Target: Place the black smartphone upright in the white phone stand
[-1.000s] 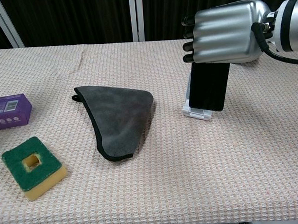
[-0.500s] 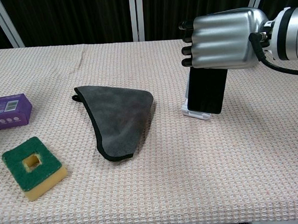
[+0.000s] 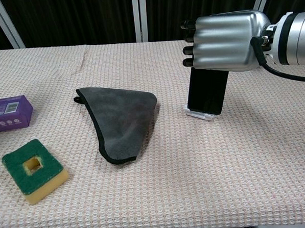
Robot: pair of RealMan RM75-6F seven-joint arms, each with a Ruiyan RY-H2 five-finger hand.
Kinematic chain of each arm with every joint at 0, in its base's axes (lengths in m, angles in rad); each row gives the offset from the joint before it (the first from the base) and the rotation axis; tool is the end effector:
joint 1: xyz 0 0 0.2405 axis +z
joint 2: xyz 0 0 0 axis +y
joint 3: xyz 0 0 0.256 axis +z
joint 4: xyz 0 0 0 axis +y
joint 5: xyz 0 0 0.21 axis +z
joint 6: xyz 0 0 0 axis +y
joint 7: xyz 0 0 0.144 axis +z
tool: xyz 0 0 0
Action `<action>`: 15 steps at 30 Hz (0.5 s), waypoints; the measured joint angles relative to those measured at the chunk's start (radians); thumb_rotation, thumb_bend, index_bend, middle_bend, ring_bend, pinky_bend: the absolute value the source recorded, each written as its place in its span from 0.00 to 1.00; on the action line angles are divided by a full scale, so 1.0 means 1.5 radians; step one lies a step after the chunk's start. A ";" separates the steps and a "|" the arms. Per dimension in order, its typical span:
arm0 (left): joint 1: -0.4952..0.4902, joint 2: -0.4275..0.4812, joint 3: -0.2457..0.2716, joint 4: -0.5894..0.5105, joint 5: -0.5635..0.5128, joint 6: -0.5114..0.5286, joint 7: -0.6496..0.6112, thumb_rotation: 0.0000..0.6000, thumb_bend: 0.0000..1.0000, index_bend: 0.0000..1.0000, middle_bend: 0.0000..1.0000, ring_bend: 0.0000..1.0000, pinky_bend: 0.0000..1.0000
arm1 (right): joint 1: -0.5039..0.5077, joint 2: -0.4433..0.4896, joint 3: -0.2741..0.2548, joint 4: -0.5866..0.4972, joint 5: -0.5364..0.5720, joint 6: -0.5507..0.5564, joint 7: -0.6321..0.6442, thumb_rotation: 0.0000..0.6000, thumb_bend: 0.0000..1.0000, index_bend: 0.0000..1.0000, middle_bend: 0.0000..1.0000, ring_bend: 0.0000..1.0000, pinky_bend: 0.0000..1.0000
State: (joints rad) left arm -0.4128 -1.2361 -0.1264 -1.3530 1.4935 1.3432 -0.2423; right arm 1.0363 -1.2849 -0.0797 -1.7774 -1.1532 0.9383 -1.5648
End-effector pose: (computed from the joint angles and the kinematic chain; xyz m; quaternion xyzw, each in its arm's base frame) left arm -0.2731 0.3034 0.1423 -0.6307 -0.3463 -0.4848 0.4973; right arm -0.0914 -0.3155 0.0150 0.8529 0.2853 0.0852 0.4288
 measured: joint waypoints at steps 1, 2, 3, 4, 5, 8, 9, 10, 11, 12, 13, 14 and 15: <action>0.000 0.000 0.000 0.000 0.000 0.000 -0.001 0.99 0.07 0.11 0.09 0.06 0.18 | 0.000 -0.002 0.000 0.001 0.000 0.001 0.000 1.00 0.62 0.77 0.52 0.47 0.15; 0.000 0.000 0.000 0.000 0.000 0.000 -0.001 0.99 0.07 0.11 0.09 0.06 0.18 | 0.000 -0.003 0.000 0.002 0.000 0.002 0.002 1.00 0.62 0.77 0.52 0.47 0.15; 0.000 0.000 0.000 0.000 0.000 0.000 -0.002 0.99 0.07 0.11 0.09 0.06 0.18 | 0.000 -0.006 0.000 0.003 -0.001 0.004 0.003 1.00 0.62 0.77 0.52 0.47 0.15; 0.000 0.000 0.000 0.000 -0.001 0.000 -0.003 0.99 0.07 0.11 0.09 0.06 0.18 | 0.000 -0.007 0.001 0.005 -0.002 0.006 0.004 1.00 0.62 0.77 0.52 0.47 0.15; 0.000 0.000 -0.001 0.000 0.000 0.000 -0.005 1.00 0.07 0.11 0.09 0.06 0.18 | 0.000 -0.009 0.001 0.006 -0.002 0.008 0.005 1.00 0.62 0.77 0.52 0.47 0.15; 0.000 0.002 -0.001 -0.001 0.000 -0.001 -0.012 1.00 0.07 0.11 0.09 0.06 0.18 | 0.001 -0.012 0.003 0.009 -0.001 0.012 0.009 1.00 0.62 0.77 0.52 0.47 0.15; 0.000 0.003 -0.001 -0.001 0.000 -0.002 -0.013 1.00 0.07 0.11 0.09 0.06 0.18 | 0.002 -0.012 0.004 0.009 -0.001 0.013 0.010 1.00 0.62 0.77 0.52 0.47 0.15; 0.000 0.004 -0.001 -0.001 0.001 -0.002 -0.015 1.00 0.07 0.11 0.09 0.06 0.18 | 0.002 -0.011 0.005 0.009 -0.001 0.014 0.010 1.00 0.62 0.76 0.52 0.47 0.15; 0.000 0.004 -0.001 -0.001 0.001 -0.002 -0.017 1.00 0.07 0.11 0.09 0.06 0.18 | 0.003 -0.011 0.005 0.008 0.000 0.014 0.011 1.00 0.62 0.76 0.52 0.47 0.15; 0.000 0.005 -0.001 -0.001 0.001 -0.002 -0.018 1.00 0.07 0.11 0.09 0.06 0.18 | 0.003 -0.010 0.004 0.008 0.001 0.015 0.010 1.00 0.62 0.76 0.52 0.47 0.15; 0.000 0.005 -0.001 -0.001 0.001 -0.003 -0.020 1.00 0.07 0.11 0.09 0.06 0.18 | 0.003 -0.010 0.003 0.007 0.001 0.015 0.010 1.00 0.62 0.76 0.52 0.47 0.15; 0.000 0.005 -0.001 -0.001 0.001 -0.003 -0.021 1.00 0.07 0.11 0.09 0.06 0.18 | 0.003 -0.009 0.002 0.007 0.001 0.015 0.008 1.00 0.62 0.76 0.52 0.47 0.15; -0.001 0.006 -0.001 0.000 0.001 -0.004 -0.022 1.00 0.07 0.11 0.09 0.06 0.18 | 0.004 -0.009 0.001 0.007 0.002 0.016 0.006 1.00 0.62 0.76 0.52 0.47 0.15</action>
State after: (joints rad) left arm -0.4137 -1.2278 -0.1278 -1.3535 1.4956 1.3375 -0.2751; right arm 1.0416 -1.2990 -0.0780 -1.7672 -1.1496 0.9617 -1.5560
